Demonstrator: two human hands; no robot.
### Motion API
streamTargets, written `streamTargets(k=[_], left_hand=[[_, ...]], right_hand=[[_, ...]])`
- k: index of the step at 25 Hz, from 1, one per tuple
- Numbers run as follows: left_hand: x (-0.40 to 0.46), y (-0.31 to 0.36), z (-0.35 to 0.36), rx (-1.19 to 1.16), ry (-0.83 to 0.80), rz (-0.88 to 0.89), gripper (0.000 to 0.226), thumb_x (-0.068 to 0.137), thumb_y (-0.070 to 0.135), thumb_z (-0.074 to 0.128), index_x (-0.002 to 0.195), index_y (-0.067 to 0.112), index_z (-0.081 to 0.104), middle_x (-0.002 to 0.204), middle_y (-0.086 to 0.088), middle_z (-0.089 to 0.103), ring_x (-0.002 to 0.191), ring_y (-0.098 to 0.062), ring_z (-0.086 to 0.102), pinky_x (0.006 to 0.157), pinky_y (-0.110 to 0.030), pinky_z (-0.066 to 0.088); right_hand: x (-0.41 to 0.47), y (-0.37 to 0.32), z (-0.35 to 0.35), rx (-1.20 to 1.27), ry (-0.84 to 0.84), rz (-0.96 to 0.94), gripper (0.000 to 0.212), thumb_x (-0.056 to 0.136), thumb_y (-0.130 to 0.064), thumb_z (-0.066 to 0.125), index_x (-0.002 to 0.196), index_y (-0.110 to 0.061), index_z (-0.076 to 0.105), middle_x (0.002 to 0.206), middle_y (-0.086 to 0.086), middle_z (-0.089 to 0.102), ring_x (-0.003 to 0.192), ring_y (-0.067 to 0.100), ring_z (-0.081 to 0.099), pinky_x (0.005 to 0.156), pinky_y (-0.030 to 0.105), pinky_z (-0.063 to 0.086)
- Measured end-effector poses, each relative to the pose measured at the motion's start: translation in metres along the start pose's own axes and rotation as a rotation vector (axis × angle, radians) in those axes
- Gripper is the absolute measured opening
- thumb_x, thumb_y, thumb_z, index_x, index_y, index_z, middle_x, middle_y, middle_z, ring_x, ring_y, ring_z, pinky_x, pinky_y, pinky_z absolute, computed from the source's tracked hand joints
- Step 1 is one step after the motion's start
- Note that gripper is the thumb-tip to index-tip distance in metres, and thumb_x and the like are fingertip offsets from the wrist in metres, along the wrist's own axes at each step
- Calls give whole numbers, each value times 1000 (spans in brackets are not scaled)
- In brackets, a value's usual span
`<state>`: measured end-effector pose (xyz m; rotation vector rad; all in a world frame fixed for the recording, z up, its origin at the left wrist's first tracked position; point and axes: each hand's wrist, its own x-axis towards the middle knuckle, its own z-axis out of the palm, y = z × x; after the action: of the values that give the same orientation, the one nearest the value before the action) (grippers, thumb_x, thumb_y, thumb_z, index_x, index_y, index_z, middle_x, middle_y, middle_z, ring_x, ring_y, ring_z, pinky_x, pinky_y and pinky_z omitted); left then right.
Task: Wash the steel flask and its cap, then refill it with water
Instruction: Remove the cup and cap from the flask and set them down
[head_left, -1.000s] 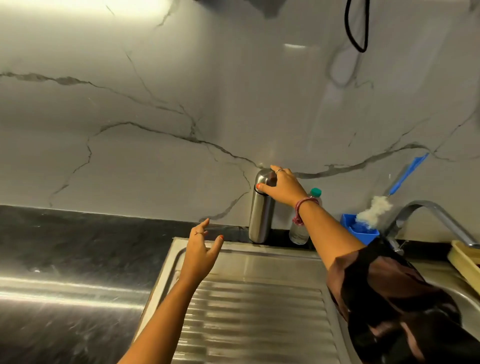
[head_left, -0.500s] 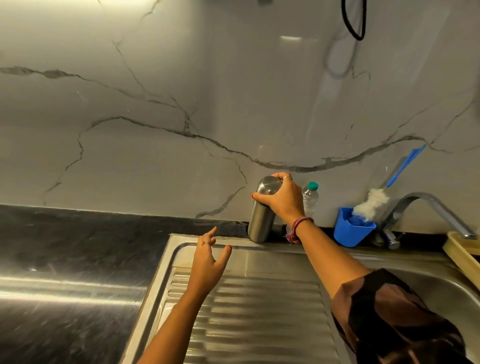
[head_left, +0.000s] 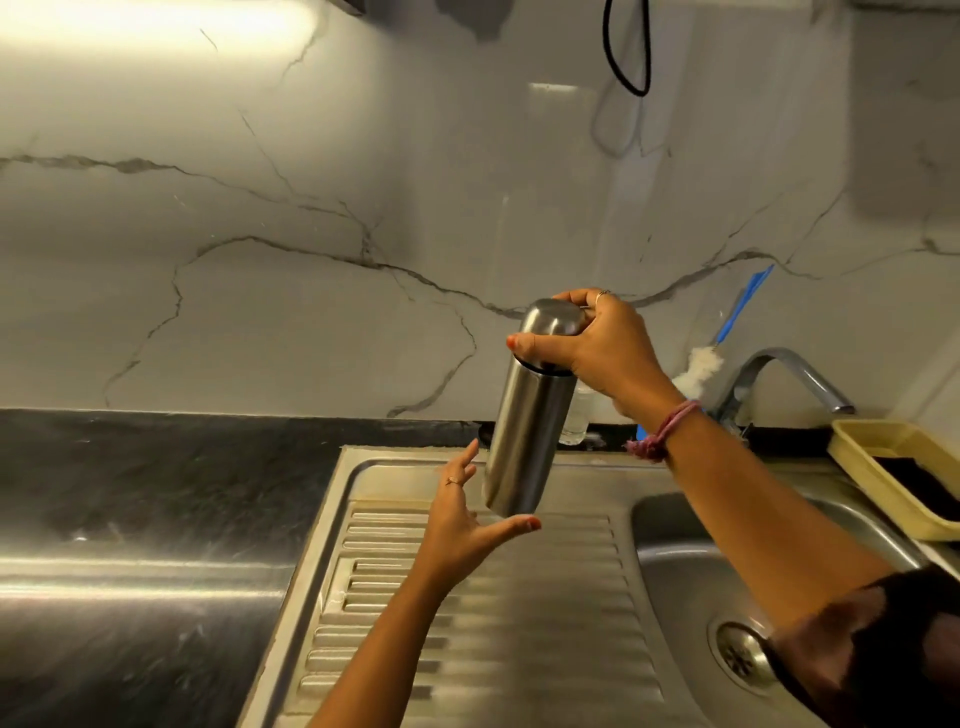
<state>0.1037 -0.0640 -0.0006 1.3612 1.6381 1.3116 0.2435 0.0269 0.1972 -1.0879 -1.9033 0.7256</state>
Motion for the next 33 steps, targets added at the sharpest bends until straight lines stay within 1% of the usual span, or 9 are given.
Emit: streamTargets(k=[3, 6, 10, 17, 23, 25, 28, 30, 33], left_hand=[[-18, 18, 10, -32, -20, 82, 112, 51, 54, 90, 144, 39, 30, 138, 26, 36, 128, -1, 41, 102, -38, 50], [-39, 35, 24, -83, 19, 124, 100, 53, 41, 93, 132, 44, 33, 126, 20, 49, 115, -1, 53, 92, -24, 54], [-69, 44, 41, -169, 138, 119, 87, 56, 40, 94, 123, 43, 38, 110, 10, 59, 96, -13, 64, 74, -33, 61], [-100, 54, 41, -163, 123, 165, 77, 54, 32, 89, 120, 22, 51, 95, 3, 63, 79, -13, 65, 56, -24, 56], [-116, 65, 40, -208, -37, 192, 72, 56, 24, 90, 117, 25, 50, 96, -3, 67, 85, -24, 68, 68, -33, 60], [-120, 68, 42, -193, -29, 206, 71, 56, 26, 89, 116, 26, 50, 97, 0, 67, 84, -22, 68, 67, -32, 60], [-121, 64, 42, -152, -1, 164, 71, 60, 22, 90, 119, 26, 51, 92, -1, 66, 71, -21, 67, 58, -32, 58], [-122, 58, 41, -83, 44, 133, 76, 57, 30, 90, 122, 29, 51, 97, 4, 65, 78, -16, 67, 61, -29, 58], [-125, 55, 46, -23, 90, 129, 82, 54, 37, 90, 126, 29, 50, 101, 9, 64, 83, -11, 66, 65, -29, 60]], right_hand=[[-28, -19, -17, 28, 6, -5, 66, 66, -44, 81, 119, -15, 53, 105, -3, 59, 95, 14, 58, 76, 18, 50], [-50, -29, -25, 53, 14, 15, 65, 65, -45, 81, 117, -17, 53, 107, -1, 61, 98, 18, 60, 85, 30, 53], [-75, -32, -25, 74, -13, 39, 65, 65, -45, 82, 117, -18, 54, 110, 0, 63, 99, 18, 62, 86, 33, 54], [-103, -25, -27, 581, -51, 137, 45, 63, -9, 83, 102, -16, 64, 98, 8, 69, 87, 21, 67, 78, 36, 57], [-102, -18, -58, 733, -451, -33, 54, 59, -12, 76, 110, -9, 58, 99, 8, 71, 98, 25, 67, 80, 32, 55], [-95, -23, -78, 580, -653, -86, 55, 64, -14, 76, 114, -10, 55, 111, 6, 68, 108, 24, 64, 85, 32, 54], [-81, -40, -113, -48, -751, -160, 57, 76, -25, 77, 127, -23, 51, 126, -6, 58, 107, 11, 61, 87, 25, 54], [-75, -53, -124, -423, -775, -156, 60, 79, -40, 68, 133, -25, 45, 125, -7, 54, 94, 8, 63, 76, 21, 55], [-75, -57, -119, -643, -838, -111, 63, 74, -60, 56, 121, -19, 50, 103, -1, 66, 72, 12, 69, 57, 20, 53]])
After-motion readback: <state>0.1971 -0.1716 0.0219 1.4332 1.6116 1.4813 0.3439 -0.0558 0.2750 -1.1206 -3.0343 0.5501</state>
